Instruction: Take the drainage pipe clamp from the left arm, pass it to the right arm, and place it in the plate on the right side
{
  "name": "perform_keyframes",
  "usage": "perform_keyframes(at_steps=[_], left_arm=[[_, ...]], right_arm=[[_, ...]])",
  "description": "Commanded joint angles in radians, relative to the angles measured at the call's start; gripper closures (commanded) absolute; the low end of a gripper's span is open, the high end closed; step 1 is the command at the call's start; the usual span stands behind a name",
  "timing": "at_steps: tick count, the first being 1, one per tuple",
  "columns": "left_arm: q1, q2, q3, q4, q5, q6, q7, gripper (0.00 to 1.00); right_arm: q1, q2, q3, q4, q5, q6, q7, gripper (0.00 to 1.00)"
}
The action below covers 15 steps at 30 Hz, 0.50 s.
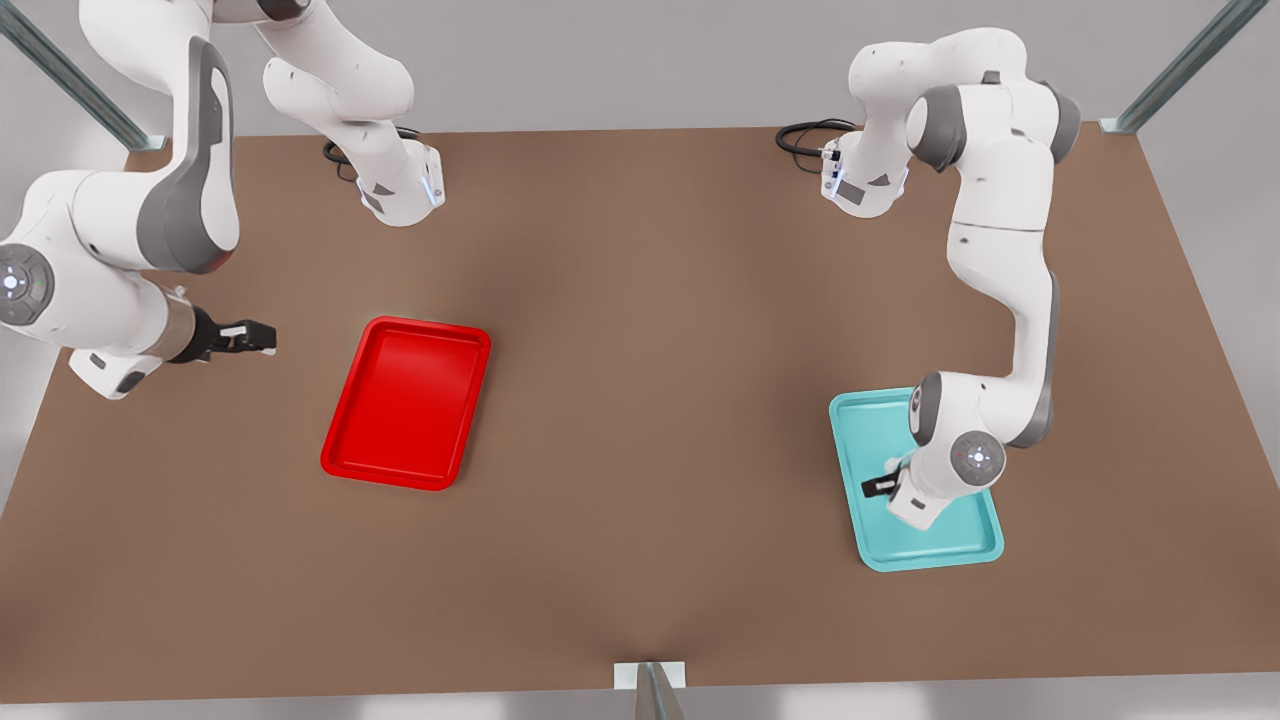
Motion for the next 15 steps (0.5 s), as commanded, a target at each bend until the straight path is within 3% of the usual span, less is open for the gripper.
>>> perform_keyframes(at_steps=[1,9,10,11,12,15], left_arm=[[0.007,0.011,0.0,0.001,-0.003,0.078,-0.126,0.0],[0.022,0.038,0.0,-0.012,-0.039,0.116,-0.113,0.0],[0.022,0.038,-0.002,-0.019,-0.042,0.116,-0.107,0.06],[0.022,0.038,-0.002,-0.019,-0.043,0.116,-0.107,0.31],[0.022,0.041,-0.002,-0.019,-0.043,0.116,-0.104,0.36],[0.022,0.041,-0.002,-0.021,-0.039,0.114,-0.103,0.36]], right_arm=[[0.0,-0.001,0.0,-0.005,0.0,0.009,-0.005,0.0],[0.001,-0.003,0.0,-0.013,0.0,0.01,-0.005,0.0],[0.001,-0.003,0.0,-0.013,0.0,0.01,-0.005,0.0],[0.0,-0.003,0.0,-0.014,0.0,0.01,-0.004,0.0],[0.001,-0.001,0.0,-0.014,0.0,0.012,-0.004,0.0],[0.001,0.0,0.0,-0.014,0.0,0.012,-0.005,0.0]])
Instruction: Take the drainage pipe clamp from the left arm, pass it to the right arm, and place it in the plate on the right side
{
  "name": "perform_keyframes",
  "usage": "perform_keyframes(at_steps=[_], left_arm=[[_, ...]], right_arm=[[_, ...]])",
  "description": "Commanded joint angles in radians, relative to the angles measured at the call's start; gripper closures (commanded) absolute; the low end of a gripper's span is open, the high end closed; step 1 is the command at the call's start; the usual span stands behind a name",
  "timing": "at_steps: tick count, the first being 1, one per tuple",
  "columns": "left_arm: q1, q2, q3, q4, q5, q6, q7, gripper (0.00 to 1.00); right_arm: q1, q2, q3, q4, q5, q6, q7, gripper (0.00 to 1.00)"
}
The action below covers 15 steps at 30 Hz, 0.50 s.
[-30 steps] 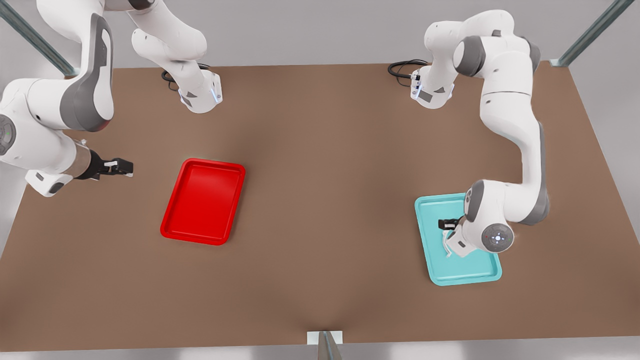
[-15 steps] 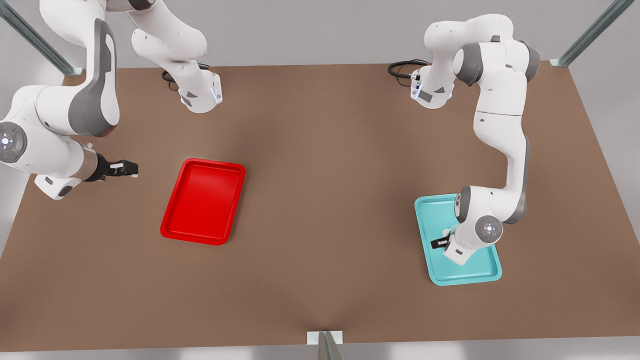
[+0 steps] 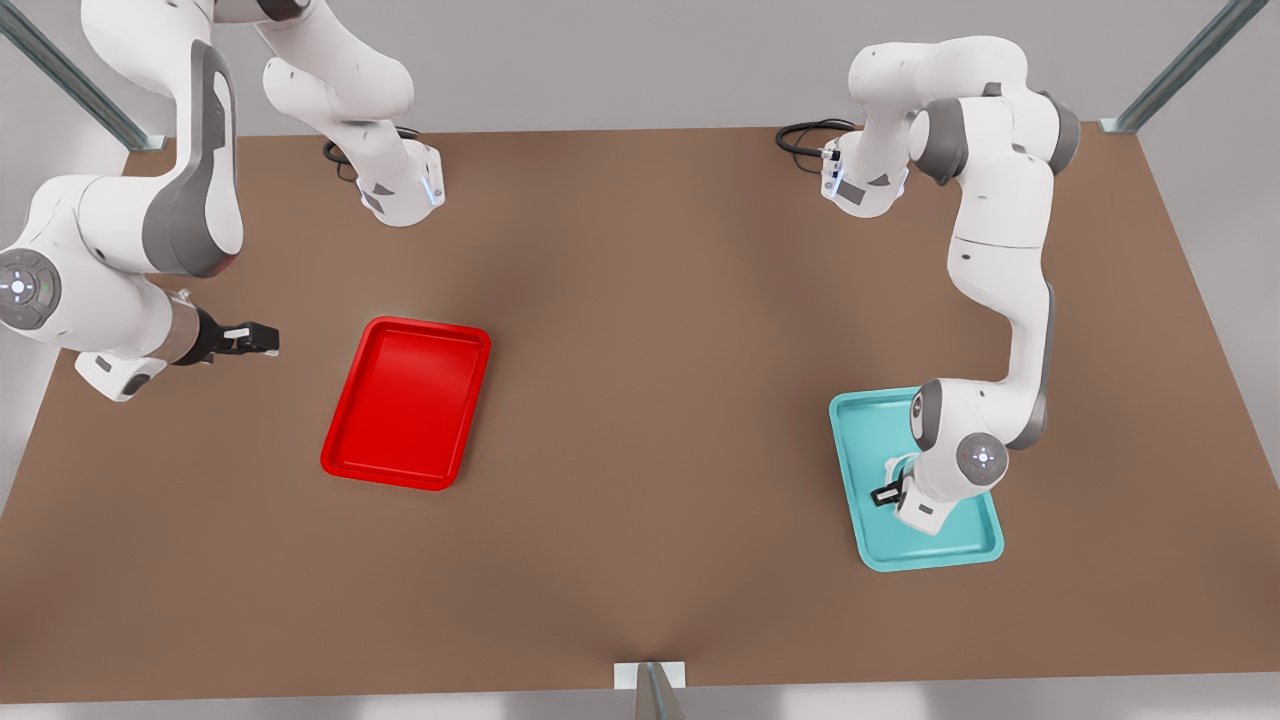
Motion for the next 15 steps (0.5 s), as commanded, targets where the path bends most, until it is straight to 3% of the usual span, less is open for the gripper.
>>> perform_keyframes(at_steps=[1,4,8,13,15], left_arm=[[0.0,-0.001,-0.001,0.0,0.0,0.009,-0.04,0.38],[0.0,0.001,0.001,0.0,-0.002,0.011,-0.043,0.47],[0.003,0.005,0.001,0.0,-0.003,0.011,-0.043,0.48],[0.008,0.007,0.001,0.003,-0.005,0.012,-0.043,0.59],[0.008,0.008,0.001,0.003,-0.003,0.012,-0.043,0.59]], right_arm=[[-0.001,0.0,0.0,0.0,0.001,0.001,-0.001,0.0],[0.001,0.001,0.0,0.0,0.001,0.001,-0.003,0.0],[0.001,0.0,0.0,-0.001,0.001,0.001,-0.001,0.0],[0.001,0.001,0.001,-0.001,0.001,-0.001,-0.001,0.0],[0.001,0.001,0.001,-0.001,0.001,0.001,-0.003,0.0]])
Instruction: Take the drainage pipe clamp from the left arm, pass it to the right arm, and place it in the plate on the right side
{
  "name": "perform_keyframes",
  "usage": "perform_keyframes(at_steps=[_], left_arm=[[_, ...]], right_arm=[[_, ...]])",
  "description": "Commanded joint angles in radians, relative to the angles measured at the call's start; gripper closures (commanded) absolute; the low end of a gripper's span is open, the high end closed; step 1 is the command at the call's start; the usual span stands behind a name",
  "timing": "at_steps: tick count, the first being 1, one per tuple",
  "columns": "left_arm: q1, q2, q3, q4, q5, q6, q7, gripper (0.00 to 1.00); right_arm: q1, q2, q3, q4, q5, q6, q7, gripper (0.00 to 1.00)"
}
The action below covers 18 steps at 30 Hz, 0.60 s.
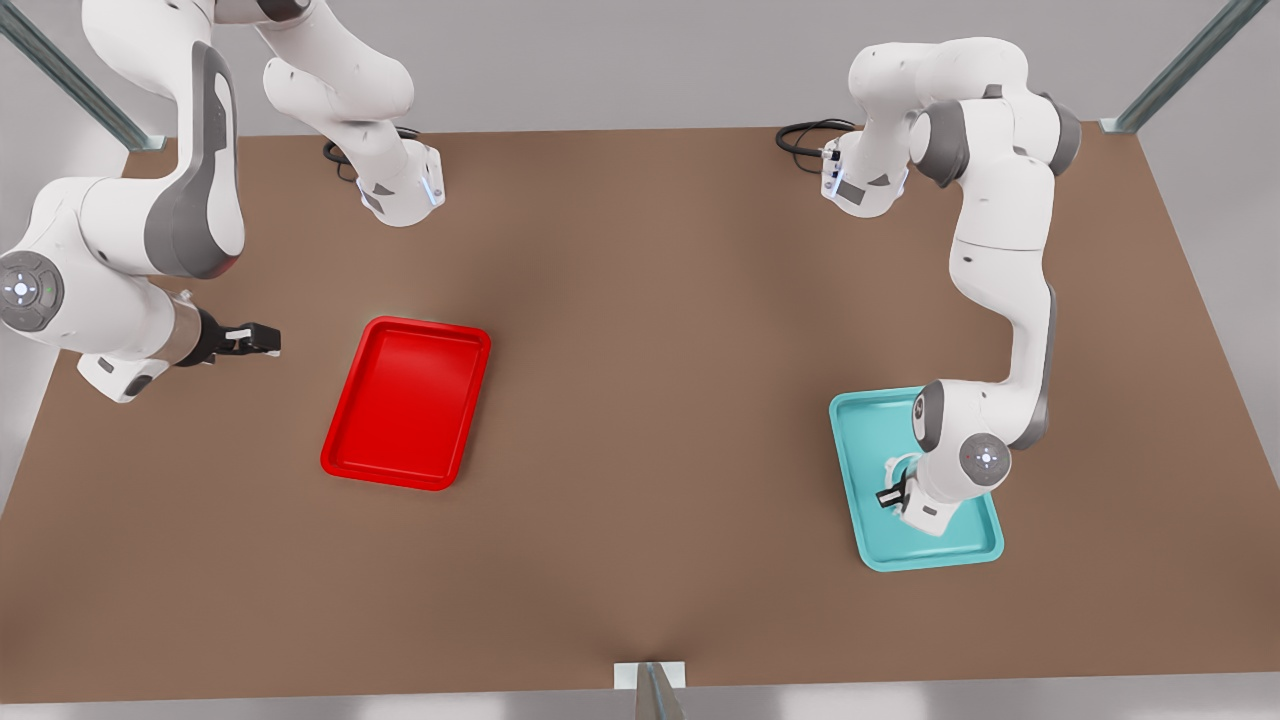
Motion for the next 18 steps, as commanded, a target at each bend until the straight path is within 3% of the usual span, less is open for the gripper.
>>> perform_keyframes(at_steps=[1,7,10,12,18], left_arm=[[0.0,-0.001,0.0,0.001,0.001,0.001,-0.021,0.59],[-0.002,0.007,-0.001,-0.001,-0.001,0.0,-0.022,0.61],[-0.002,0.006,0.0,0.001,-0.001,0.0,-0.025,0.75],[-0.002,0.006,0.0,0.001,-0.002,0.0,-0.027,0.78],[-0.002,0.012,0.0,0.002,-0.002,0.0,-0.025,0.79]], right_arm=[[0.0,-0.001,0.0,0.0,0.0,0.0,-0.002,0.0],[0.0,-0.001,0.0,-0.004,0.0,0.0,0.0,0.0],[0.0,-0.001,0.0,-0.004,0.002,0.0,-0.002,0.0],[0.0,-0.001,0.0,-0.004,0.002,0.0,-0.002,0.0],[0.0,-0.001,0.0,-0.004,0.003,0.0,0.0,0.0]])
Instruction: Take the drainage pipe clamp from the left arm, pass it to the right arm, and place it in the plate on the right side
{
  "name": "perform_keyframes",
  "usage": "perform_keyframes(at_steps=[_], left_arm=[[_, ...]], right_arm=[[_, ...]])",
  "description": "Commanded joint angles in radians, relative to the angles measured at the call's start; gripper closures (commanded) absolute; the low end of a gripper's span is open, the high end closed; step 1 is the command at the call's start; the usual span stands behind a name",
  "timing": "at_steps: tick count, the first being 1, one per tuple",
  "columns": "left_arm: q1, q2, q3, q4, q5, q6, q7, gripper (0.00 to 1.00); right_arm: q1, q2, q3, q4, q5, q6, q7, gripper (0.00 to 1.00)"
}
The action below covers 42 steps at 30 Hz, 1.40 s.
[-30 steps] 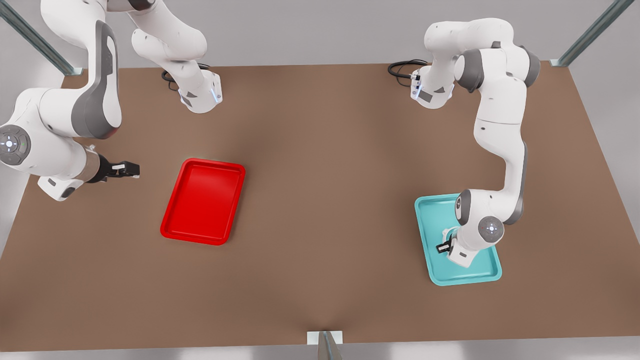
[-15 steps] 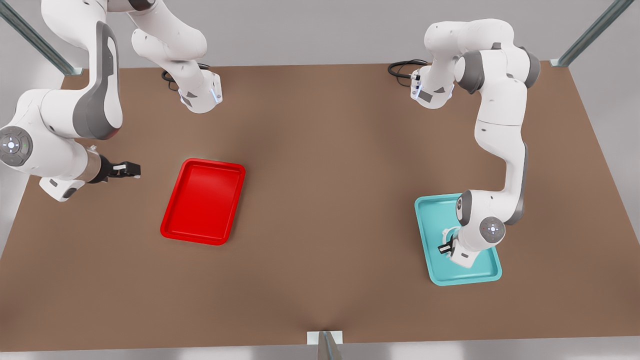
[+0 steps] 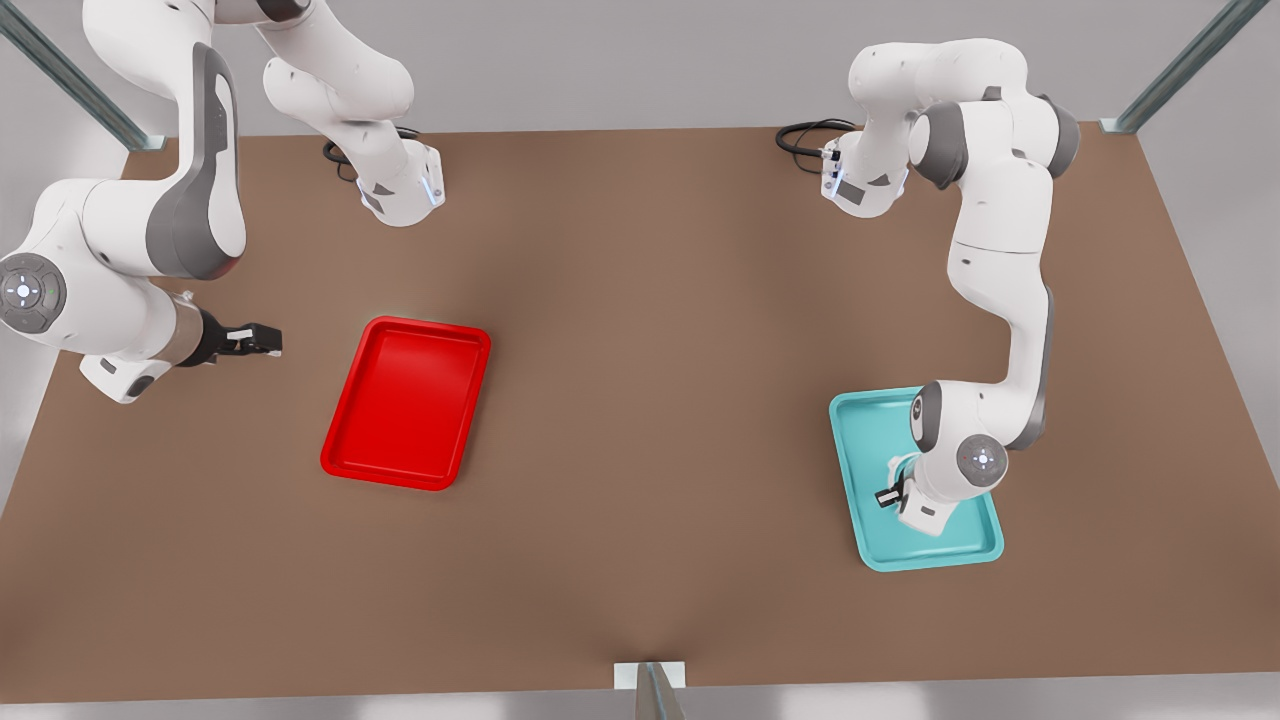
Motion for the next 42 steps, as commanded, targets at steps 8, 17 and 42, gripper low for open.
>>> perform_keyframes(at_steps=[8,17,42], left_arm=[[0.0,-0.003,-0.001,0.004,-0.006,0.0,0.0,0.79],[-0.087,-0.159,-0.001,-0.004,-0.007,-0.181,-0.44,0.79],[-0.452,0.036,-0.181,0.492,0.015,-0.242,-2.559,0.79]], right_arm=[[-0.001,-0.001,0.0,0.0,0.003,-0.002,0.0,0.0],[0.0,0.002,0.0,0.002,0.002,0.0,-0.001,0.0],[0.121,0.347,0.152,0.019,0.572,0.604,-2.049,0.0]])
